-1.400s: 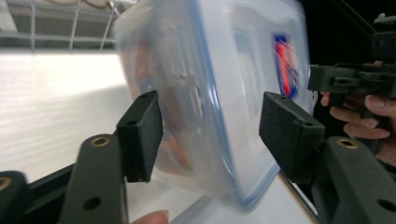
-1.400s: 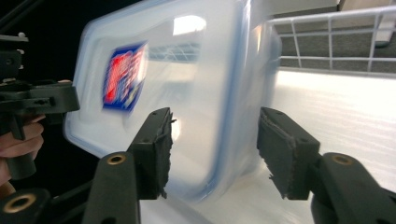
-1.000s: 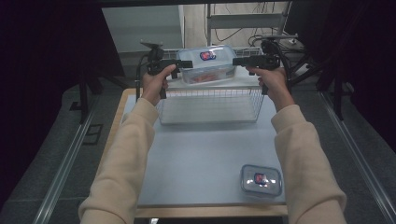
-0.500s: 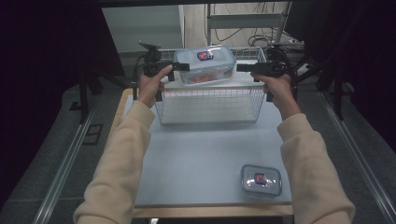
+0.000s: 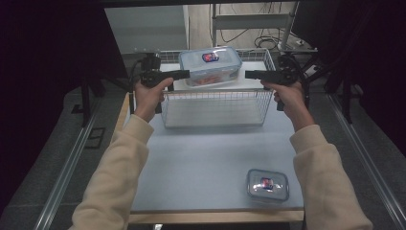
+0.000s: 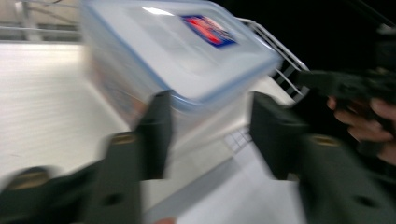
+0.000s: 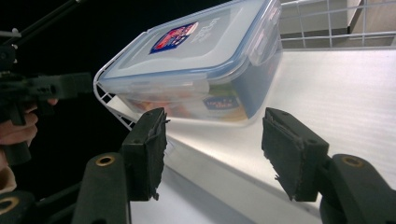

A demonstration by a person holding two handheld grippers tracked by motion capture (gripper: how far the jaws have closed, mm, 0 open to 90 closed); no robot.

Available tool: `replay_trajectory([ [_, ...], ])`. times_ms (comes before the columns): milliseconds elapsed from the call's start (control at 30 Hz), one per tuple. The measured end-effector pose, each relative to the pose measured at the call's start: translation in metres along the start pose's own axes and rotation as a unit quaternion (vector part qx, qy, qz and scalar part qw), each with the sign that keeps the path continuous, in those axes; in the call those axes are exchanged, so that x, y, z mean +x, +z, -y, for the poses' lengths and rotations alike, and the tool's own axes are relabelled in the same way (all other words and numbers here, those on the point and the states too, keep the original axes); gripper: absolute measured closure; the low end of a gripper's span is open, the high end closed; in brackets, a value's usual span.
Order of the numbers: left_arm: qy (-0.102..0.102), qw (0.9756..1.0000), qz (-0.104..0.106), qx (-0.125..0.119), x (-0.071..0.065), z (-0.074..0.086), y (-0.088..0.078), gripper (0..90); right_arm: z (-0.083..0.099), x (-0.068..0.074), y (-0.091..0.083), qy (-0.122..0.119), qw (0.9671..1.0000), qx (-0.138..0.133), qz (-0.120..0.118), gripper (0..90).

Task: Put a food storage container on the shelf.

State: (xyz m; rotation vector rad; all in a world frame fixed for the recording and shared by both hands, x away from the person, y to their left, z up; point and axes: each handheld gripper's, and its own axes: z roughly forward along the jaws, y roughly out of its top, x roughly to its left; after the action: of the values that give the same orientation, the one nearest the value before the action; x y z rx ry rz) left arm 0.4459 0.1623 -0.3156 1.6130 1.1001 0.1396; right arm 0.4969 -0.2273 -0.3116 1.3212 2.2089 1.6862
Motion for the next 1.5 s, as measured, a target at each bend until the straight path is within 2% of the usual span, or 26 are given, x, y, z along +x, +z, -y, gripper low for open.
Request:
replay_trajectory([
  [67,0.024,0.9996,0.014,0.007,-0.006,0.008,0.002,78.6,0.003,0.001,-0.005,-0.002,1.0,-0.002,-0.003,39.3],
  [167,0.041,0.9984,0.025,0.03,-0.012,0.017,0.011,87.7,0.006,0.0,-0.011,-0.001,1.0,-0.005,-0.004,38.8],
  [333,0.047,0.997,0.027,0.055,-0.014,0.03,0.032,90.0,0.012,0.002,-0.017,-0.003,0.9999,-0.006,-0.009,38.8],
  [467,0.037,0.9973,0.02,0.059,-0.008,0.033,0.045,90.0,0.018,0.0,-0.019,-0.001,0.9999,-0.003,-0.01,38.6],
  [600,0.022,0.9984,0.014,0.05,0.001,0.03,0.049,90.0,0.022,-0.003,-0.021,-0.002,0.9999,-0.001,-0.01,38.3],
  [700,0.011,0.9989,0.015,0.044,0.008,0.027,0.049,90.0,0.024,-0.005,-0.022,-0.003,0.9999,0.001,-0.01,38.1],
  [833,0.007,0.9991,0.0,0.042,0.013,0.023,0.05,90.0,0.026,-0.007,-0.023,-0.003,0.9999,0.002,-0.011,38.1],
  [933,-0.003,0.9992,-0.003,0.039,0.018,0.021,0.049,90.0,0.029,-0.009,-0.022,-0.002,0.9999,0.007,-0.012,38.0],
  [1300,-0.034,0.9988,-0.022,0.026,0.035,0.015,0.044,90.0,0.032,-0.007,-0.021,-0.007,0.9998,0.013,-0.013,37.9],
  [1500,-0.035,0.9989,-0.02,0.023,0.035,0.016,0.041,90.0,0.033,-0.003,-0.022,-0.011,0.9997,0.014,-0.016,37.8],
])
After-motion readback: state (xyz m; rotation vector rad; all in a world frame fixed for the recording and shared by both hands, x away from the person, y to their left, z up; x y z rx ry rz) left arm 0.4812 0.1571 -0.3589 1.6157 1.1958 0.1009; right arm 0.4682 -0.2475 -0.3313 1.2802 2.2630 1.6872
